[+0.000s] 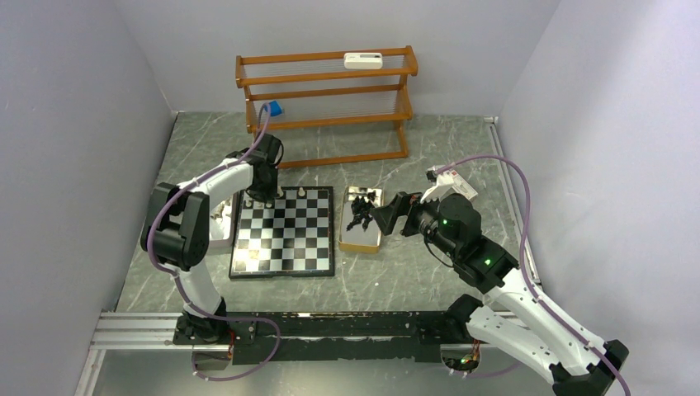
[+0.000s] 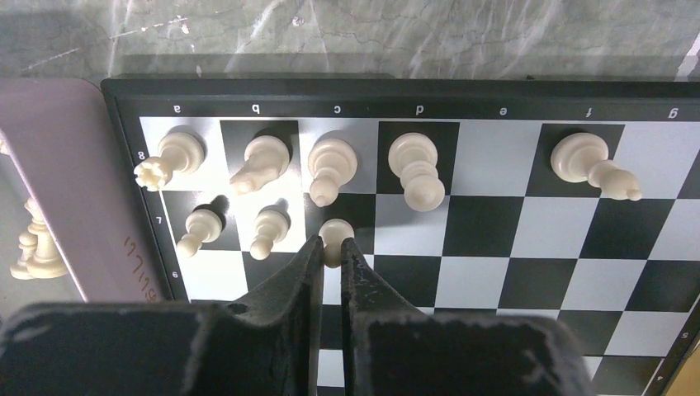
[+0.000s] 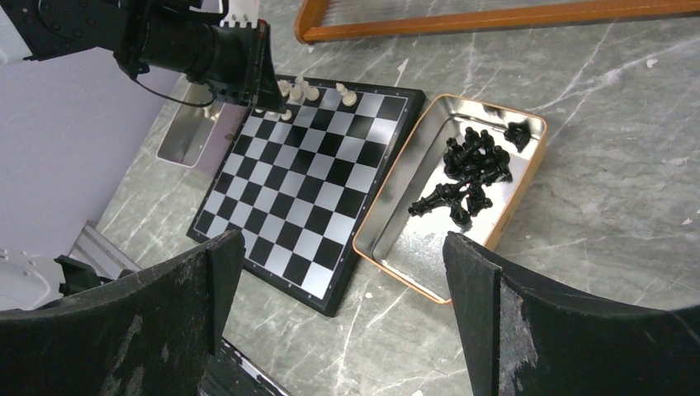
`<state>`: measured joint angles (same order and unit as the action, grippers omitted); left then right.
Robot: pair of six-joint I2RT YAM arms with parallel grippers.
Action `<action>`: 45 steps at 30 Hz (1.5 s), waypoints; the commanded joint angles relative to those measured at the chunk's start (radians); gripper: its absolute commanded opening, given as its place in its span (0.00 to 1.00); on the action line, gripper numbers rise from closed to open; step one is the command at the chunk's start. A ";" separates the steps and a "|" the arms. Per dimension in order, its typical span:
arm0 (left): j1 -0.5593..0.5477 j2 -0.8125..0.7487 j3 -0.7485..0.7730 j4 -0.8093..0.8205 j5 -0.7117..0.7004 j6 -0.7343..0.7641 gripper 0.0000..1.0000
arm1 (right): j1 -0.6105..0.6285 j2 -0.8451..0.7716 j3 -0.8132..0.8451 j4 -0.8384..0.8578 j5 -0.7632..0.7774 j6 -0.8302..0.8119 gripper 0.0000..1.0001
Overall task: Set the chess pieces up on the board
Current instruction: Place the chess piece on the chessboard, then pick up the chess piece from the storage box.
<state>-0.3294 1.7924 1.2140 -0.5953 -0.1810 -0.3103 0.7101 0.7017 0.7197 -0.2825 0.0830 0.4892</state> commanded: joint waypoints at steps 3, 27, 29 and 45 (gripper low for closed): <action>-0.010 0.025 0.029 0.025 -0.011 0.005 0.14 | 0.004 0.001 0.006 0.006 0.018 -0.012 0.95; -0.010 -0.086 0.138 -0.085 0.029 0.025 0.32 | 0.004 0.006 0.007 0.021 0.008 -0.003 0.95; -0.009 -0.106 0.146 -0.099 0.018 0.024 0.32 | 0.004 0.003 0.003 0.022 0.005 0.001 0.95; 0.244 -0.258 0.043 -0.106 0.019 0.036 0.29 | 0.003 0.003 0.001 0.028 0.006 -0.020 0.95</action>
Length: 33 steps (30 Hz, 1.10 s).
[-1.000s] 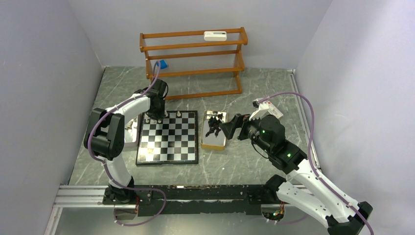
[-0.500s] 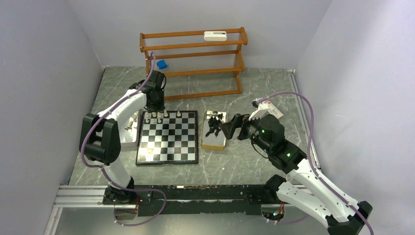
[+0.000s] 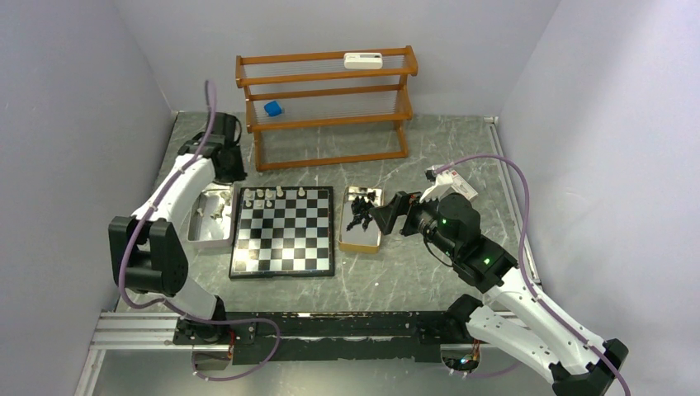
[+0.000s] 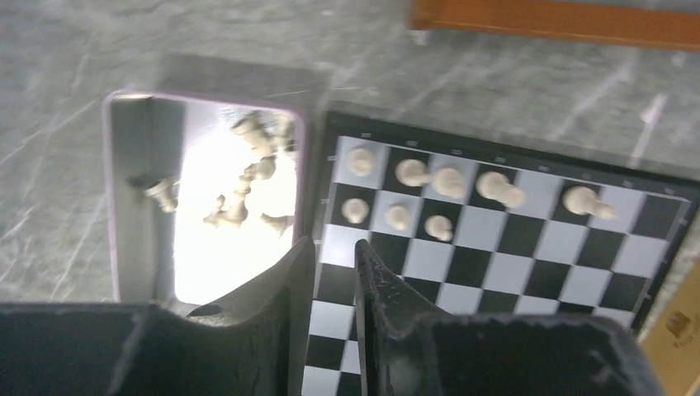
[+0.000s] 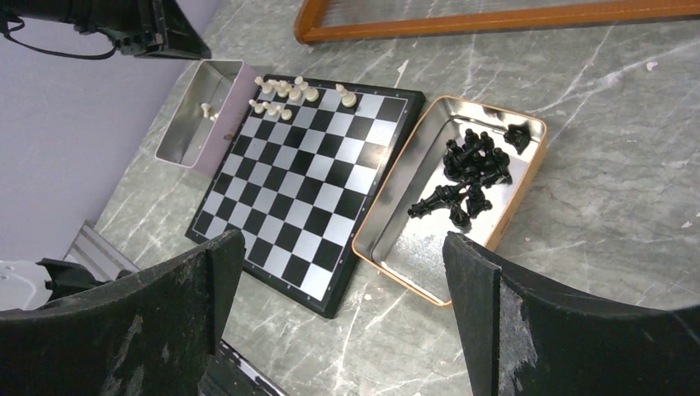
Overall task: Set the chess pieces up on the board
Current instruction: Pick up the chess piece from the storage box.
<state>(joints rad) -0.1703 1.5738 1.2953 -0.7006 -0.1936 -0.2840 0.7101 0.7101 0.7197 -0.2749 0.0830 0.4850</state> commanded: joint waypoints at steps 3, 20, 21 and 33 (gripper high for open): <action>0.143 -0.045 -0.060 0.023 0.041 0.000 0.29 | 0.004 0.003 0.015 0.013 0.006 -0.023 0.95; 0.246 0.114 -0.120 0.134 0.084 -0.011 0.24 | 0.003 -0.007 0.014 0.004 0.006 -0.011 0.95; 0.246 0.117 -0.119 0.138 0.085 -0.011 0.25 | 0.003 -0.007 0.013 0.004 0.005 -0.009 0.95; 0.252 0.177 -0.116 0.151 0.131 -0.004 0.25 | 0.003 -0.005 0.017 0.006 0.005 -0.007 0.95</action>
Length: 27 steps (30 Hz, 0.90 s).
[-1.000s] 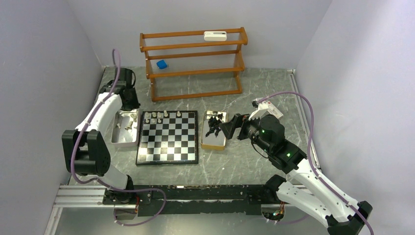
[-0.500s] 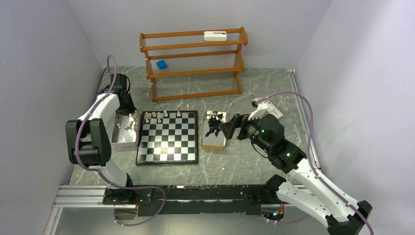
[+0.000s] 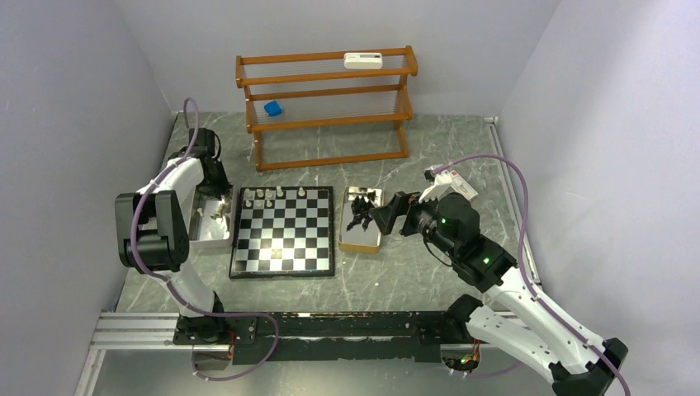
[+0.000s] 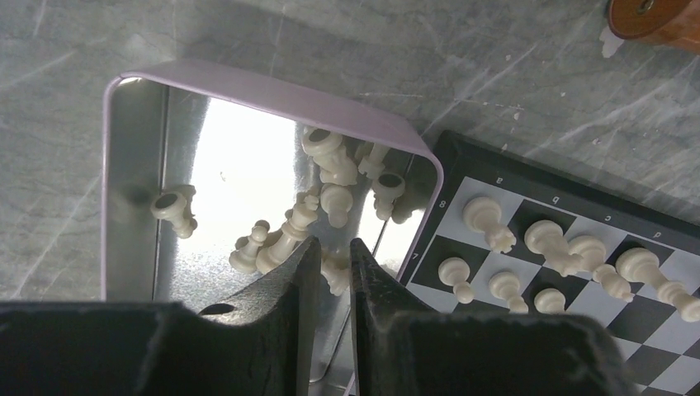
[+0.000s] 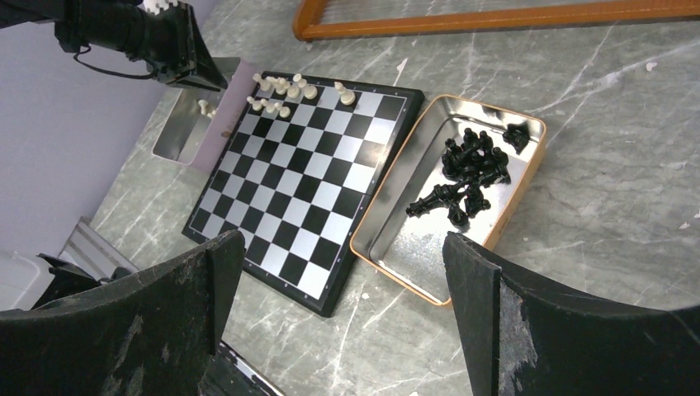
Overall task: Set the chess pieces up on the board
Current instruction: Pick up the chess piece from the storage box.
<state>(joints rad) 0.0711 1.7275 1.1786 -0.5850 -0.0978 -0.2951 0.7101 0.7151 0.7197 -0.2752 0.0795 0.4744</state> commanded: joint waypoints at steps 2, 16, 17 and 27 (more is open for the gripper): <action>0.010 0.028 0.000 0.041 0.036 0.009 0.25 | 0.003 -0.015 0.015 0.003 0.013 0.001 0.95; 0.016 0.067 0.011 0.053 0.023 0.025 0.26 | 0.004 -0.024 0.026 -0.012 0.022 -0.014 0.95; 0.017 0.069 0.012 0.053 0.024 0.026 0.26 | 0.004 -0.022 0.028 -0.014 0.024 -0.017 0.95; 0.030 0.089 0.017 0.059 0.047 0.037 0.24 | 0.004 -0.022 0.024 -0.007 0.020 -0.008 0.95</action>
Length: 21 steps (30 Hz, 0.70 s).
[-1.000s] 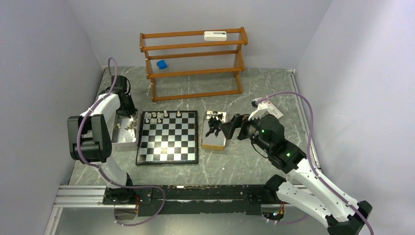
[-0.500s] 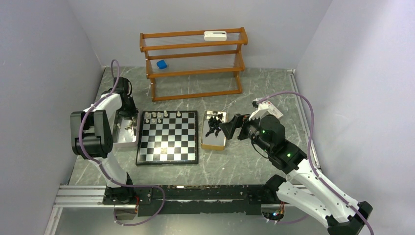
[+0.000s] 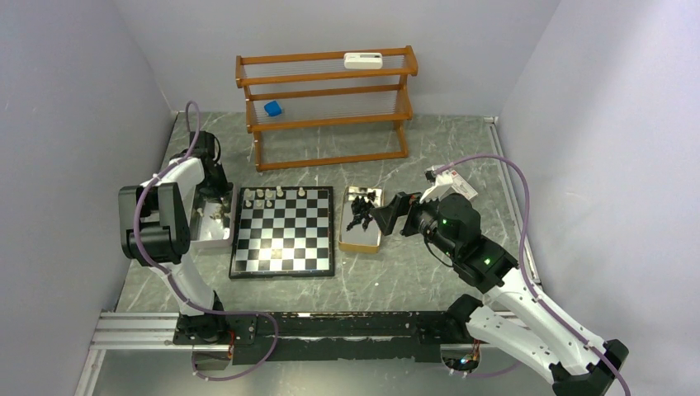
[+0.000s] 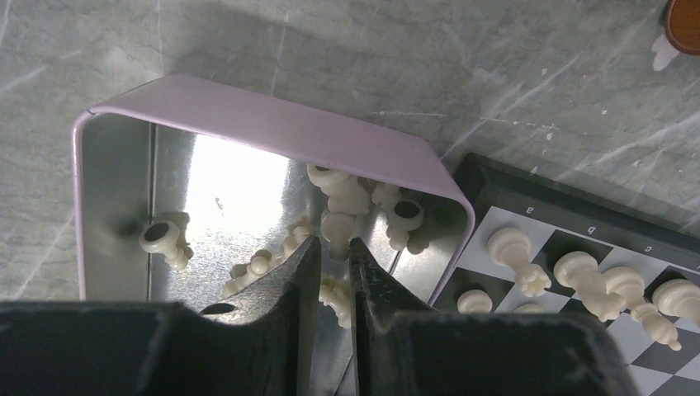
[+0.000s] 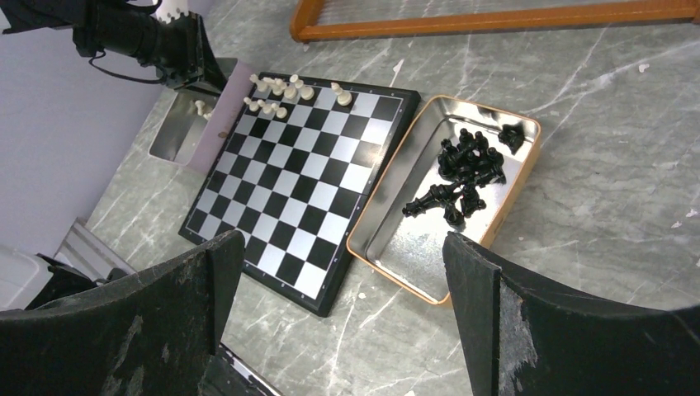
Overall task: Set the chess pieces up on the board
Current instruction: Pick up the chess piece from the storage box.
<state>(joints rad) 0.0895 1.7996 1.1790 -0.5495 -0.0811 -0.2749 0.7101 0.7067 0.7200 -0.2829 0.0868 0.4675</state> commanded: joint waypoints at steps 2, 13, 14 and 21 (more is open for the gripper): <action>0.013 0.018 0.019 0.022 0.032 0.018 0.24 | 0.004 -0.014 0.024 -0.001 0.013 0.001 0.95; 0.018 0.009 0.018 0.015 0.033 0.022 0.17 | 0.004 -0.019 0.025 -0.005 0.010 -0.001 0.95; 0.019 0.007 0.018 0.013 0.031 0.021 0.17 | 0.003 -0.020 0.027 -0.006 0.011 -0.002 0.95; 0.018 -0.011 0.013 -0.002 0.034 0.017 0.15 | 0.003 -0.015 0.041 -0.013 0.014 -0.009 0.95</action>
<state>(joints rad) 0.0975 1.8057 1.1790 -0.5499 -0.0731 -0.2665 0.7101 0.7021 0.7204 -0.2844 0.0868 0.4675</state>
